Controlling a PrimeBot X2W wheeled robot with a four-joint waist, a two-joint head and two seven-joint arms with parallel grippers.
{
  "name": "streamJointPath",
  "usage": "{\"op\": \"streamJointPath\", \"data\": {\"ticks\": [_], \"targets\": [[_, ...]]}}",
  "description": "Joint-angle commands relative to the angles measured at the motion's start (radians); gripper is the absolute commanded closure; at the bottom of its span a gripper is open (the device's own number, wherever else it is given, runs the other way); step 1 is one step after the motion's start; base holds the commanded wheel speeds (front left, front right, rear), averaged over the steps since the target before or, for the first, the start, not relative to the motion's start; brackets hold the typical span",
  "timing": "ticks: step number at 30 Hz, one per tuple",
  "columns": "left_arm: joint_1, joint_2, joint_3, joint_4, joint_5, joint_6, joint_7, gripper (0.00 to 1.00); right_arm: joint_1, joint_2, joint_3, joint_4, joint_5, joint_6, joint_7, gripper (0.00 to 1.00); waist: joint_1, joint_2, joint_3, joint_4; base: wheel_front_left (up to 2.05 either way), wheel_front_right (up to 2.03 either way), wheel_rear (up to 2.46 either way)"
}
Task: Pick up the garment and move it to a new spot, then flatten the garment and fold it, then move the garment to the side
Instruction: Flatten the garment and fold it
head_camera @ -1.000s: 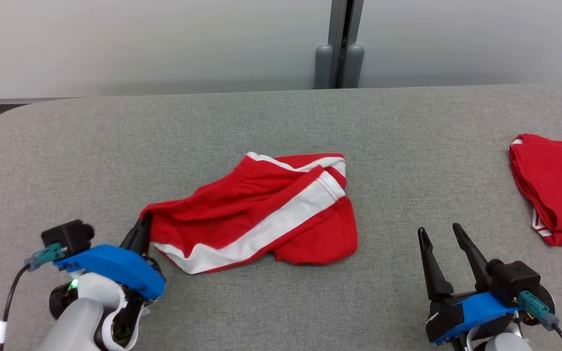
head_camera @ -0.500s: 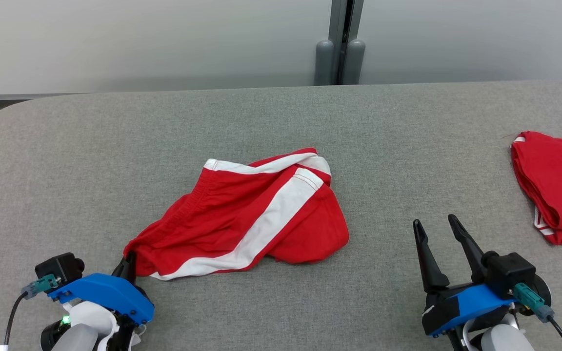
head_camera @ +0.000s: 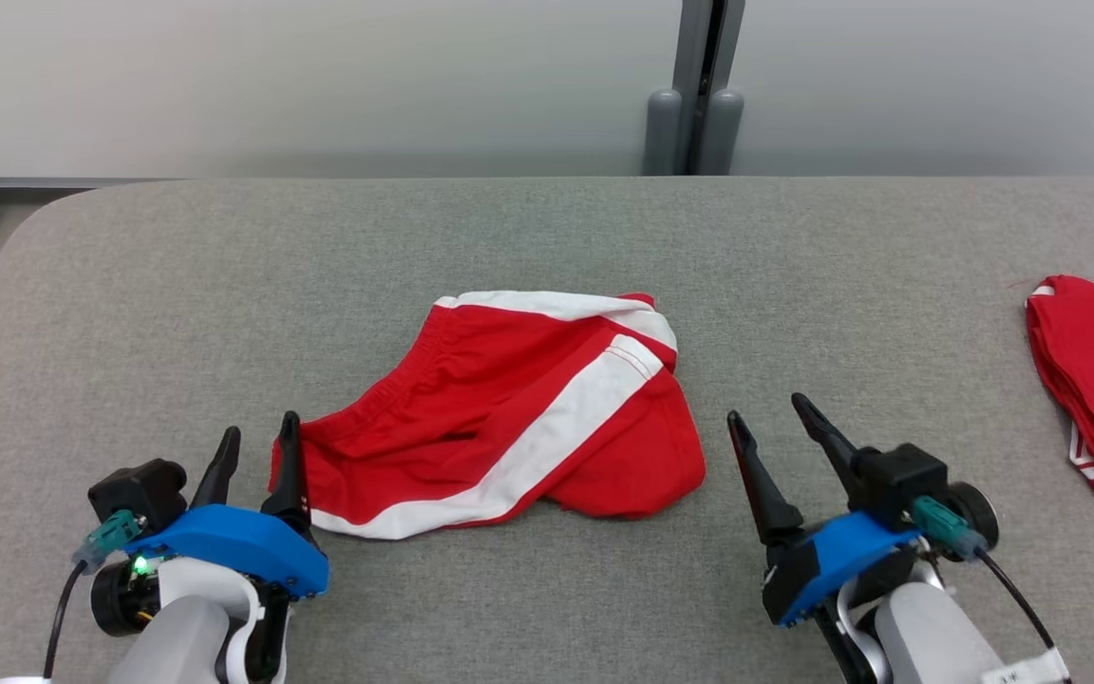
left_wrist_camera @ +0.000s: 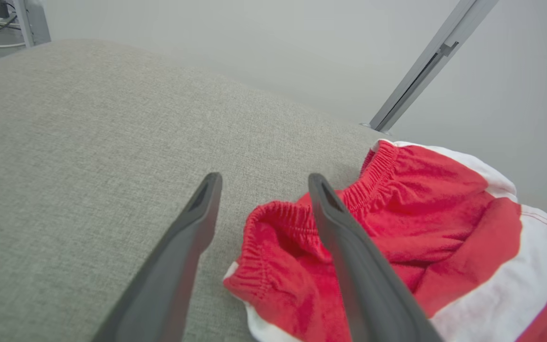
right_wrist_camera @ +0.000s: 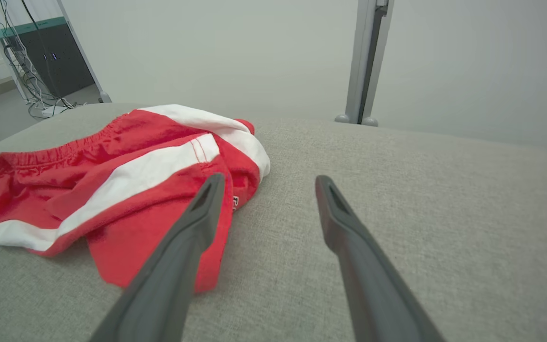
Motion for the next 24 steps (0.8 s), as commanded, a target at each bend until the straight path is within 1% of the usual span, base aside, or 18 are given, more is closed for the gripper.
{"op": "streamJointPath", "data": {"ticks": [1,7,11,13,14,16,20,24], "targets": [[0.004,-0.006,0.005,-0.016,0.018,0.003,-0.009,0.00,-0.040,-0.002,0.015,0.030,0.001,0.000,0.021,0.00,0.0000,0.0000,0.001,0.011,0.00,0.00,0.00],[0.064,-0.045,0.043,-0.116,0.078,0.015,-0.015,0.00,-0.150,-0.002,0.074,0.204,0.042,0.000,0.125,0.00,0.0000,0.0000,0.002,0.061,0.00,0.00,0.00],[0.119,-0.071,0.069,-0.185,0.123,0.022,-0.016,0.00,-0.195,-0.002,0.108,0.312,0.125,0.000,0.179,0.00,0.0000,0.0000,0.004,0.089,0.00,0.00,0.00],[0.140,-0.080,0.080,-0.209,0.142,0.021,-0.016,0.00,-0.210,-0.002,0.134,0.344,0.179,0.000,0.185,0.00,0.0000,0.0000,0.005,0.096,0.00,0.00,0.00],[0.150,-0.084,0.085,-0.219,0.150,0.022,-0.016,0.00,-0.216,-0.003,0.147,0.354,0.207,0.000,0.182,0.35,0.0000,0.0000,0.005,0.098,0.00,0.00,0.00],[0.165,-0.092,0.095,-0.231,0.162,0.025,-0.016,0.00,-0.221,-0.003,0.180,0.369,0.253,0.000,0.173,1.00,0.0000,0.0000,0.004,0.099,0.00,0.00,0.00],[0.189,-0.100,0.123,-0.248,0.180,0.029,-0.016,0.00,-0.230,-0.003,0.214,0.386,0.310,0.000,0.116,1.00,0.0000,0.0000,-0.002,0.085,0.00,0.00,0.00],[0.209,-0.104,0.145,-0.260,0.196,0.028,-0.016,0.00,-0.209,-0.004,0.189,0.399,0.320,0.000,0.054,1.00,0.0000,0.0000,-0.011,0.063,0.00,0.00,0.00]]}}
